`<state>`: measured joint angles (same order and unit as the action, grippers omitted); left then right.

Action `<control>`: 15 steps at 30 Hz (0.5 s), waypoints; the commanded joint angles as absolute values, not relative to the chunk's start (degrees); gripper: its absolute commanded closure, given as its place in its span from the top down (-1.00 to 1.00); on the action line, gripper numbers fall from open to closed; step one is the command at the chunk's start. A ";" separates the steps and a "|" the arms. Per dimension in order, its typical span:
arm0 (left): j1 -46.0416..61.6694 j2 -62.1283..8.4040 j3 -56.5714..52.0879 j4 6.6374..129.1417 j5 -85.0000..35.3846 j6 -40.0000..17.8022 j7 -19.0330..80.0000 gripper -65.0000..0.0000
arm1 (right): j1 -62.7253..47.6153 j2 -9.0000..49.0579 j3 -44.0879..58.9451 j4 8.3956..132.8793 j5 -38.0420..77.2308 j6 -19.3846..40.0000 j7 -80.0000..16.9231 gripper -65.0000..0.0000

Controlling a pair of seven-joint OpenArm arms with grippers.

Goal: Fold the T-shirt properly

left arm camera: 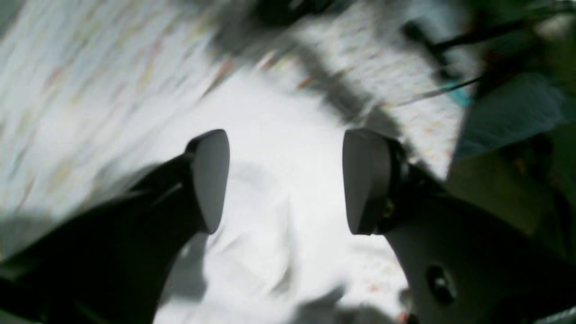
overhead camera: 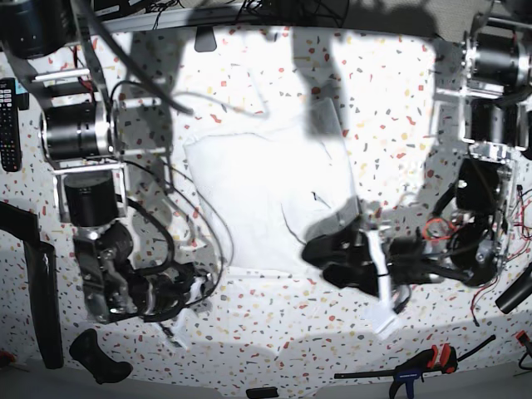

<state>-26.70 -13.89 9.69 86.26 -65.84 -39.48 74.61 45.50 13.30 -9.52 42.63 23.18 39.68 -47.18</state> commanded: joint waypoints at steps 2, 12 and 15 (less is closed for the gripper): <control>-27.09 -11.03 9.47 90.78 -67.99 -40.00 74.17 0.18 | 47.88 12.03 -9.34 43.48 23.40 40.00 -43.99 -0.31; -12.32 -7.84 9.47 95.98 -65.71 -40.00 74.98 0.18 | 47.75 10.33 -9.34 43.48 16.43 37.47 -37.21 -0.31; -9.50 -7.79 9.47 98.43 -61.91 -40.00 73.91 0.18 | 47.62 10.22 -9.34 43.48 16.27 37.28 -37.21 -0.31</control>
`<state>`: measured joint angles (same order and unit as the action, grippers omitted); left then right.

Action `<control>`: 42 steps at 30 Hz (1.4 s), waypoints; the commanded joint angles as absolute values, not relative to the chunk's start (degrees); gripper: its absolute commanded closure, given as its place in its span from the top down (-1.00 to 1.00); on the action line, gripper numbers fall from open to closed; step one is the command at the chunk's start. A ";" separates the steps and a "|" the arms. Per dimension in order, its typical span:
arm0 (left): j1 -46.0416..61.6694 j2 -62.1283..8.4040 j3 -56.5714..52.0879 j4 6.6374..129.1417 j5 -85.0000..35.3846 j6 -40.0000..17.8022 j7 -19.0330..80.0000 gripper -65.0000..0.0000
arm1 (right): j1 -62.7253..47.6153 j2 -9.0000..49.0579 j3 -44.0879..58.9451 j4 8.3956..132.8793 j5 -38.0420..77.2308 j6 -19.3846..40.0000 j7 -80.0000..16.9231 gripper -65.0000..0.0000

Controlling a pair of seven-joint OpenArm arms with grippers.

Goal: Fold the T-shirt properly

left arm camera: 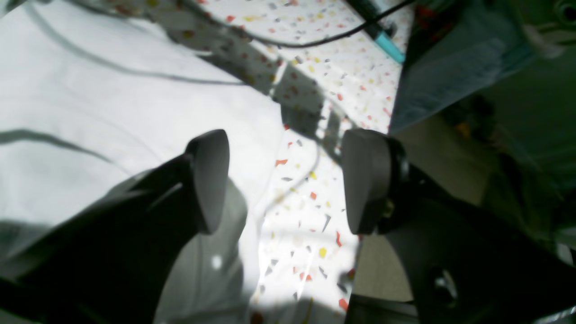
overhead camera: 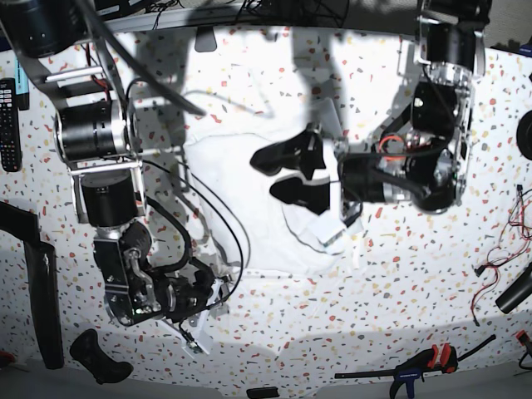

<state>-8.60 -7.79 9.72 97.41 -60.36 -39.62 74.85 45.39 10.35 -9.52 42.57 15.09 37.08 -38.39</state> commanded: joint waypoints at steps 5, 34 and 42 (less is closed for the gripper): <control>-3.86 -7.62 9.47 99.42 -58.04 -37.50 71.48 0.18 | 46.26 9.02 -9.34 43.44 16.69 37.30 -34.92 -0.31; 6.59 -7.84 9.43 93.19 -16.53 -30.39 51.18 0.18 | 30.79 9.54 -9.34 54.43 22.61 40.00 -48.93 -0.31; -1.06 -8.03 9.43 78.56 -16.49 -30.39 50.87 0.18 | 21.26 13.13 -9.34 67.68 22.81 40.00 -51.46 -0.31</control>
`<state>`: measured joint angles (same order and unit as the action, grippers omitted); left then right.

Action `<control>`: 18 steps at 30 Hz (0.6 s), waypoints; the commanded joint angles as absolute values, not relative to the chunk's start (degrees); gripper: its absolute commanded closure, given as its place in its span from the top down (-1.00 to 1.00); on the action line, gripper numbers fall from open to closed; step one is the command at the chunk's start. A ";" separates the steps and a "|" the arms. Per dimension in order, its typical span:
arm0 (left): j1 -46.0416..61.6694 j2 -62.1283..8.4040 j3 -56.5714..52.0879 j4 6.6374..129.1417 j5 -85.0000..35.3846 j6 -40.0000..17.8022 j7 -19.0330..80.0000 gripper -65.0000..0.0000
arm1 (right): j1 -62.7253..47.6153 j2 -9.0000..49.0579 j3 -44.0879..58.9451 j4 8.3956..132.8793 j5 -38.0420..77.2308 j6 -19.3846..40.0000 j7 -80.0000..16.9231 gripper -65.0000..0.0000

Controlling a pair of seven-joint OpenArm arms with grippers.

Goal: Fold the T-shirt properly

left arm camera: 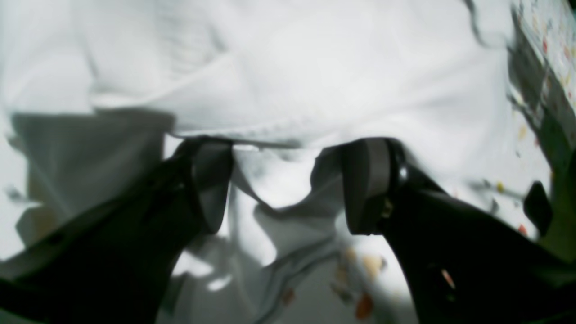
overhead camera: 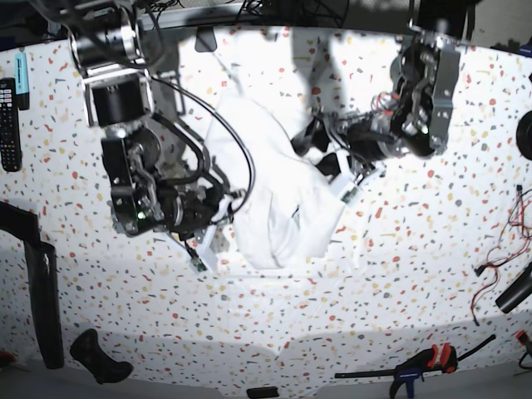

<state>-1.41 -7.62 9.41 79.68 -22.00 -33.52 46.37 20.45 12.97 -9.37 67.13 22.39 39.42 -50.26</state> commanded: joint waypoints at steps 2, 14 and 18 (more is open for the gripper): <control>-3.05 -8.67 9.43 75.85 -16.49 -30.39 50.46 0.18 | 19.22 14.92 -9.34 70.13 22.83 40.00 -51.92 -0.31; -13.26 -15.29 9.43 73.56 -16.51 -30.37 49.23 0.18 | 10.02 17.74 -9.34 78.00 33.85 40.00 -57.69 -0.31; -14.13 -15.25 9.43 73.56 -16.78 -30.37 48.93 0.18 | 8.01 15.97 -9.34 80.09 33.85 40.00 -57.98 -0.31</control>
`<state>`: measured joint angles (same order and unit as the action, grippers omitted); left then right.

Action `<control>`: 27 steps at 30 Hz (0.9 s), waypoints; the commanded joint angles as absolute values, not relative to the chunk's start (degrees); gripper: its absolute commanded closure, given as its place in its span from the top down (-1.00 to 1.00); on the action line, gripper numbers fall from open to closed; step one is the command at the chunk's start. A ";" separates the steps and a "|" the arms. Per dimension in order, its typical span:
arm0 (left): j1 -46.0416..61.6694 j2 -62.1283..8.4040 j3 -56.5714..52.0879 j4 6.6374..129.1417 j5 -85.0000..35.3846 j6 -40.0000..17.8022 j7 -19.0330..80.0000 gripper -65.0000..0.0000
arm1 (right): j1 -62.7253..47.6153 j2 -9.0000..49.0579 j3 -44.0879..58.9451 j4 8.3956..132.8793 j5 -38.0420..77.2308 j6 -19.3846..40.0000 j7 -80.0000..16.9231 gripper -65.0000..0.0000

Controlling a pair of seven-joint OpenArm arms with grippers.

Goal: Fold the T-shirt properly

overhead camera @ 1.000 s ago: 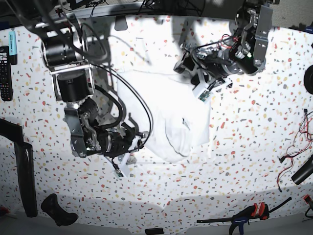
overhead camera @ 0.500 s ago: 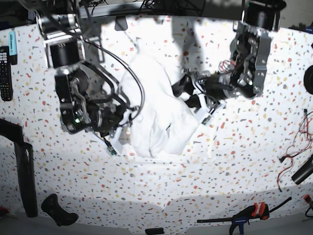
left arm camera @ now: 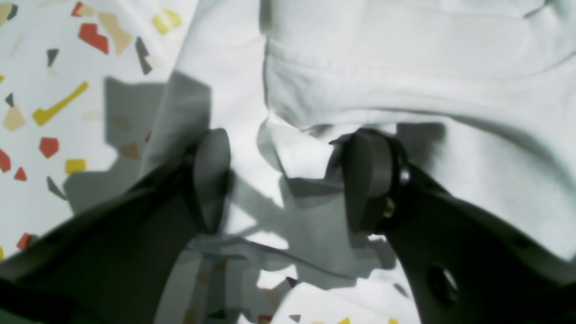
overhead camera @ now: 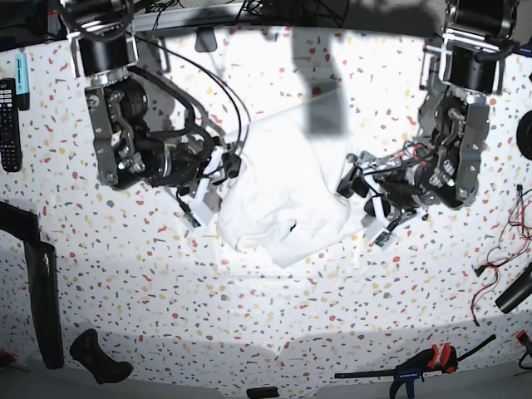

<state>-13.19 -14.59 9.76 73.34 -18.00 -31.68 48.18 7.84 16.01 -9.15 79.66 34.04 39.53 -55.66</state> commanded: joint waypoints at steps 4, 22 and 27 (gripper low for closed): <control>-14.15 -15.27 9.43 73.56 -16.95 -30.39 48.07 0.18 | 6.09 12.88 -9.37 83.74 34.22 40.00 -60.38 -0.31; -22.92 -15.31 9.43 74.02 -18.72 -30.39 50.09 0.18 | 8.60 7.29 -8.97 92.68 26.81 38.06 -64.16 -0.31; -26.59 -15.29 9.43 74.02 -22.94 -30.41 50.57 0.18 | 8.84 7.31 -8.95 94.83 27.09 38.06 -64.29 -0.31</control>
<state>-24.80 -14.92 9.76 72.99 -22.17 -30.33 51.59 7.75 7.31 -9.04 93.71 26.24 37.95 -64.88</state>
